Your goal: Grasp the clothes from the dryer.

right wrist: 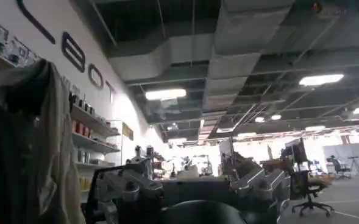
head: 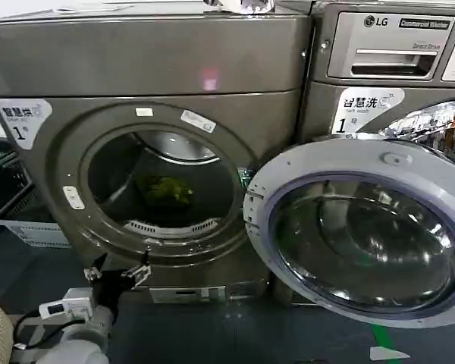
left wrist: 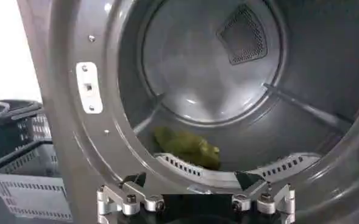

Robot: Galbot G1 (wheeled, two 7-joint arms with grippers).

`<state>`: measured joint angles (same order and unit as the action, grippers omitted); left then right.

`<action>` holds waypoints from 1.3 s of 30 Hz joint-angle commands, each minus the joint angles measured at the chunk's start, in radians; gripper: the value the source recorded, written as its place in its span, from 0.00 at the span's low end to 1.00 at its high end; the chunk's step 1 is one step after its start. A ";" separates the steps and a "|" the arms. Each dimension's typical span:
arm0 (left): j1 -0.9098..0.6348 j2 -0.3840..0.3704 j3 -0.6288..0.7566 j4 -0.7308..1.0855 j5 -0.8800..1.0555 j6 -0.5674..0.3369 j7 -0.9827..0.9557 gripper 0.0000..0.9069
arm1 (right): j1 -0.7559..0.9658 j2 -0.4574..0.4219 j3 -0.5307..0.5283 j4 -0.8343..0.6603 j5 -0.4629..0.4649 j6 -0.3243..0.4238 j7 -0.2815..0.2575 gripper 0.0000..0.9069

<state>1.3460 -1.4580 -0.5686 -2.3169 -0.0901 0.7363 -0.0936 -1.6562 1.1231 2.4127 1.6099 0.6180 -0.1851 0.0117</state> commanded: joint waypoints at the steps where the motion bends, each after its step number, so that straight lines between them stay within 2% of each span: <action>1: 0.000 0.001 -0.001 0.004 -0.020 0.049 -0.003 1.00 | 0.000 0.000 -0.001 -0.001 -0.001 0.001 0.000 1.00; 35: -0.001 0.005 0.001 0.012 -0.013 0.049 -0.005 1.00 | 0.005 0.009 -0.020 0.000 -0.003 0.010 0.005 1.00; 39: -0.002 0.006 0.000 0.013 -0.010 0.049 -0.005 1.00 | 0.005 0.012 -0.028 -0.002 -0.006 0.034 0.002 1.00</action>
<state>1.3436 -1.4525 -0.5690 -2.3037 -0.1023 0.7363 -0.0988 -1.6510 1.1338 2.3892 1.6081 0.6140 -0.1697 0.0157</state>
